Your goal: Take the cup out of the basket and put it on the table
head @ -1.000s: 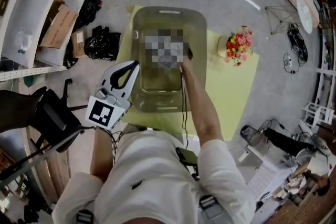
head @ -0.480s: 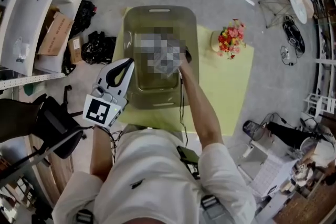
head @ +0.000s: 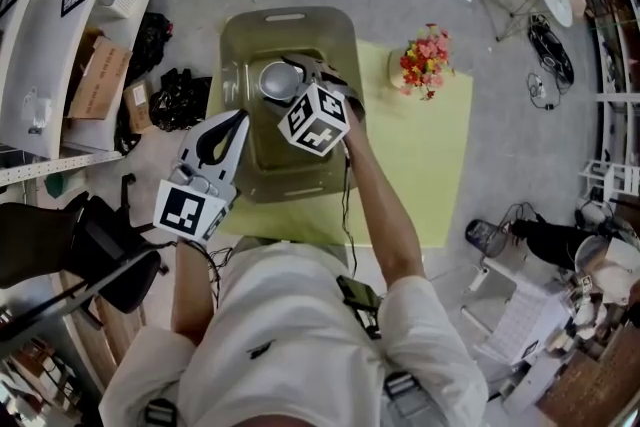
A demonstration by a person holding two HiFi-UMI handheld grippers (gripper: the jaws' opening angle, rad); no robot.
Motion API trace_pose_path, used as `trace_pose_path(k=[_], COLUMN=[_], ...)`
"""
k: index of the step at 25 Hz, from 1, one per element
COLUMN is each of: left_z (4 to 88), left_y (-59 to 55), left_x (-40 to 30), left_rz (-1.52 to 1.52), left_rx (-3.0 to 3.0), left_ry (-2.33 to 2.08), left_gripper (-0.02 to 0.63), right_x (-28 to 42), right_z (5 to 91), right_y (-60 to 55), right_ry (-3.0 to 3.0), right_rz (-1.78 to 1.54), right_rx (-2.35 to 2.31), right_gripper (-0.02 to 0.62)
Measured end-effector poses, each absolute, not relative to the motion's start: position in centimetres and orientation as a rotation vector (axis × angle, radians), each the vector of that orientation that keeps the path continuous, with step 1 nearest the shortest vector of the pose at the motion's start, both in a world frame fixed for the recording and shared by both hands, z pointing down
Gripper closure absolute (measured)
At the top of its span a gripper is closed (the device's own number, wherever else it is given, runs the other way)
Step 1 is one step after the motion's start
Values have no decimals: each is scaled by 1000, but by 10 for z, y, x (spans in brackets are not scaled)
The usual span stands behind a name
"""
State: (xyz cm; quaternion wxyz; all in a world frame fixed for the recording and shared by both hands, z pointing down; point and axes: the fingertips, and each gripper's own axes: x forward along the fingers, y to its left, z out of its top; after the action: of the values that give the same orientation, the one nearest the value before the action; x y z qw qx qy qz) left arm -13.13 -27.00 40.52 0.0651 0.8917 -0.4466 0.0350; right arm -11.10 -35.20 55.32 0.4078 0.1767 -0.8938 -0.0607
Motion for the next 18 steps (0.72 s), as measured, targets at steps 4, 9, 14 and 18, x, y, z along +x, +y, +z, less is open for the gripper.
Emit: trace_pose_path(k=[4,9,14,18], left_z=[402,398,393,392], left_y=[-267,-263,-258,-255], left_x=[-124,-116,-106,-99], left_rz=[100,91,85,81], left_rx=[2705,2725,2746,2767], left_ry=[-1332,-1305,-1272,-1243], left_gripper=[595,595,595,595], right_x=[-103,-94,-83,-72], right_z=[535,509,485,469], right_y=[-347,-342,-334,-328], right_ry=[-2268,-2280,-2296,-2304], right_rz=[-169,-197,-201,-196], right_rx=[478,526,563,597], right_gripper=[229,229,229,229])
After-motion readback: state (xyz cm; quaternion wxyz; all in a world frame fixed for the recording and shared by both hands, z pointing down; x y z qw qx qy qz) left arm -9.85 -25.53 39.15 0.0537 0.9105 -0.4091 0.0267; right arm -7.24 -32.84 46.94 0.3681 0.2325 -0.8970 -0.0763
